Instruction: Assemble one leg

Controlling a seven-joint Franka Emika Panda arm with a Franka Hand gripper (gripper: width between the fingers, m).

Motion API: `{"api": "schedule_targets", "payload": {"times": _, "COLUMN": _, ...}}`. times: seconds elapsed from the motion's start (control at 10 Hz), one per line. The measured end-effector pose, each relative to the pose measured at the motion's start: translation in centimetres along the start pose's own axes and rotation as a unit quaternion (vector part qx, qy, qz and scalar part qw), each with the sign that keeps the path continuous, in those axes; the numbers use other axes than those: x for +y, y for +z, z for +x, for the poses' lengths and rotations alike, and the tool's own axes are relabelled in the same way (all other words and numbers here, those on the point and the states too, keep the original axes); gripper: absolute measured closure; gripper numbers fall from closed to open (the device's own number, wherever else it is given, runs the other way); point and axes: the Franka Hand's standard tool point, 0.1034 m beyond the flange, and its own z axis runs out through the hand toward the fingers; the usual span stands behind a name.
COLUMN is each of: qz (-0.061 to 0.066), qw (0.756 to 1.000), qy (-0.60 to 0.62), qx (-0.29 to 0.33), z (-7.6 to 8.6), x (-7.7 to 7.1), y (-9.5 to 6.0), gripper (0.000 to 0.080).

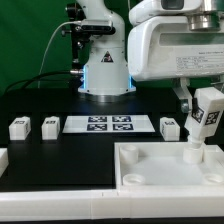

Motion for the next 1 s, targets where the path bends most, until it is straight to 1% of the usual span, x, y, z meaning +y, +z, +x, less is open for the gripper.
{"api": "schedule_targets", "payload": {"times": 0.3, "qz": 0.001, "qw": 1.000, "qy": 0.007, "qx": -0.001, "z": -0.1, "x": -0.1, "y": 0.1, "gripper": 0.0506}}
{"api": "schedule_targets", "payload": {"times": 0.4, "qz": 0.004, "qw": 0.999, "qy": 0.035, "qx": -0.004, "z": -0.3, "x": -0.1, "y": 0.4, "gripper": 0.0506}}
{"api": "schedule_targets", "payload": {"times": 0.7, "qz": 0.009, "qw": 0.996, "qy": 0.092, "qx": -0.003, "z": -0.1, "x": -1.0, "y": 1.0, "gripper": 0.0506}}
{"api": "schedule_targets", "payload": {"times": 0.8, "qz": 0.006, "qw": 0.996, "qy": 0.089, "qx": 0.018, "z": 0.3, "x": -1.2, "y": 0.9, "gripper": 0.0506}}
{"api": "schedule_targets", "payload": {"times": 0.9, "qz": 0.006, "qw": 0.996, "qy": 0.087, "qx": 0.020, "z": 0.3, "x": -1.2, "y": 0.9, "gripper": 0.0506}}
{"api": "schedule_targets", "payload": {"times": 1.0, "qz": 0.003, "qw": 0.995, "qy": 0.086, "qx": 0.042, "z": 0.5, "x": -1.1, "y": 0.9, "gripper": 0.0506}}
